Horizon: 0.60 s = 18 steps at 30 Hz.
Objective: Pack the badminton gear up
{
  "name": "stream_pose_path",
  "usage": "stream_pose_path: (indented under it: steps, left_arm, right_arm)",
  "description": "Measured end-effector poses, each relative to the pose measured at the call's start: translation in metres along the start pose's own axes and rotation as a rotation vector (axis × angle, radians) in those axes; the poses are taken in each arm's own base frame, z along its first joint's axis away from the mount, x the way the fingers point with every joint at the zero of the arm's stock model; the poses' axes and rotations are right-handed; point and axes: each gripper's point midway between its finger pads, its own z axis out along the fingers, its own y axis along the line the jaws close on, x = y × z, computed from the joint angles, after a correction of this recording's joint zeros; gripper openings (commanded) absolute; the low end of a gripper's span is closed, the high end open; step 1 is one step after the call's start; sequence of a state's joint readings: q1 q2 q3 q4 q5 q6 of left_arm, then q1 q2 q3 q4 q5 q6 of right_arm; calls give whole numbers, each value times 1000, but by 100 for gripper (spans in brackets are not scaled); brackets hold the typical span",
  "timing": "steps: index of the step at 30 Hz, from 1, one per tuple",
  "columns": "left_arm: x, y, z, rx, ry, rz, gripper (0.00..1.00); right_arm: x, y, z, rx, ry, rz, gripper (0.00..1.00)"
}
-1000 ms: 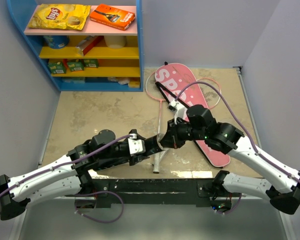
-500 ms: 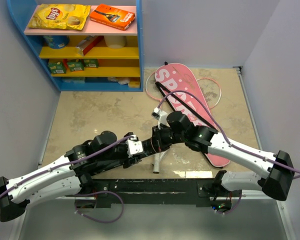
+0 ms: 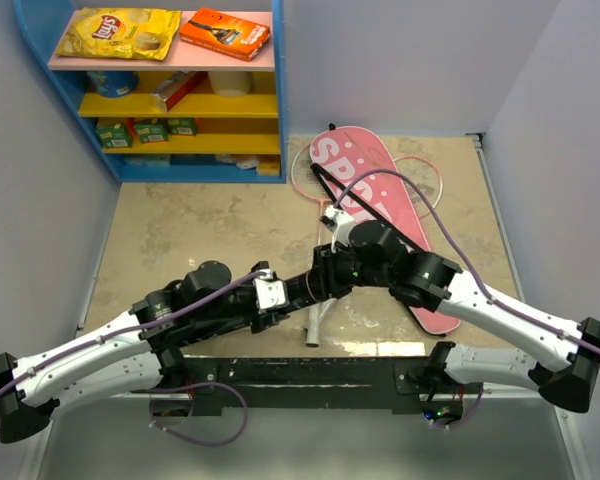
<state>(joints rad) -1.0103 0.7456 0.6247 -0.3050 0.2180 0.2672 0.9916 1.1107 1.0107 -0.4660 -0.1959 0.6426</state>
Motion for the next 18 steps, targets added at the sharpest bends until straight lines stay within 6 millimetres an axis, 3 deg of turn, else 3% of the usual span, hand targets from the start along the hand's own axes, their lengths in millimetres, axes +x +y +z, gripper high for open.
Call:
stream_pose_path:
  steps: [9, 14, 18]
  left_arm:
    - [-31, 5, 7, -7, -119, 24, 0]
    - [-31, 5, 9, -5, -119, 24, 0]
    - [-30, 4, 10, 1, -116, 23, 0]
  right_arm:
    - [-32, 10, -52, 70, -149, -27, 52]
    - [-61, 13, -90, 137, -268, -31, 54]
    - [-78, 1, -111, 242, -346, -29, 54]
